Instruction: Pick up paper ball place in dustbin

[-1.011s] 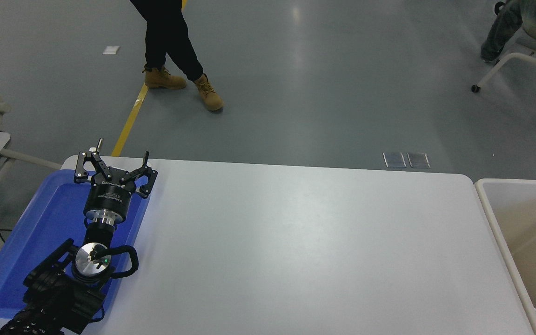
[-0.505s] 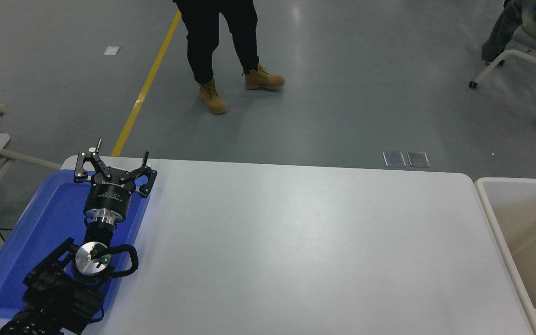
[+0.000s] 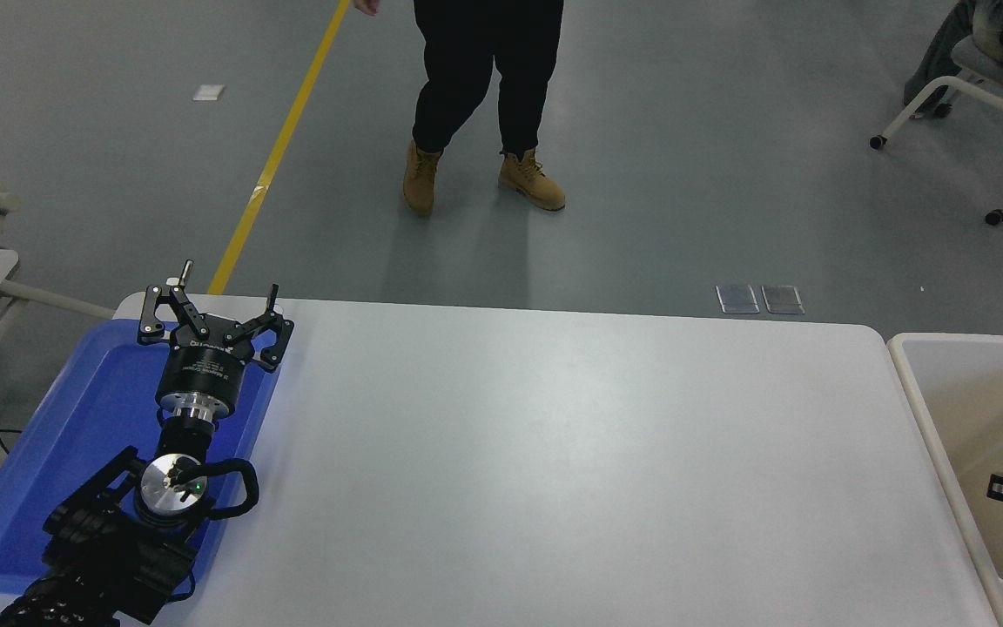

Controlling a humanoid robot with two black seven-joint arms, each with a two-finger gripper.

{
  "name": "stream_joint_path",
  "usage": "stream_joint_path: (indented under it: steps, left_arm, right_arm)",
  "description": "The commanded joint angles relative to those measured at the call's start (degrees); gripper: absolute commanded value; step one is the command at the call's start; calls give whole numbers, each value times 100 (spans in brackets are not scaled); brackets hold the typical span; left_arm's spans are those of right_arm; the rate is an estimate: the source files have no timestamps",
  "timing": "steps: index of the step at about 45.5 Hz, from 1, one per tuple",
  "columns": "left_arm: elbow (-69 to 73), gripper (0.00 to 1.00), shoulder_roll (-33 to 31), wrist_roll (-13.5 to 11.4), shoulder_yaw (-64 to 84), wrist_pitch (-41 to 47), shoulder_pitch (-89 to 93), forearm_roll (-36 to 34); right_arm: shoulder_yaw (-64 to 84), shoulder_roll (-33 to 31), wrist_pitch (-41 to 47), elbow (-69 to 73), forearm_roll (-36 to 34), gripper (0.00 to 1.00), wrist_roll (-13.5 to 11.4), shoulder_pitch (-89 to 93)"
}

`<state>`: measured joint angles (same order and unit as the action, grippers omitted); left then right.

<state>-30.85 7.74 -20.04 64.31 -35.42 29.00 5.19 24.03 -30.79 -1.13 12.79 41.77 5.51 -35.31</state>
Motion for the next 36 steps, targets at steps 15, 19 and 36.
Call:
stream_joint_path:
  steps: [15,19,36]
  left_arm:
    - [0,100,0,0,2,0,0,0]
    - [0,100,0,0,-6,0,0,0]
    - [0,100,0,0,-6,9,0,0]
  right_arm:
    - [-21,3,-1,-92,-275,100,3,-2]
    - [-30,3,17,-40,-284,100,3,-81]
    - [-100,-58,-54,443,-284,100,3,-827]
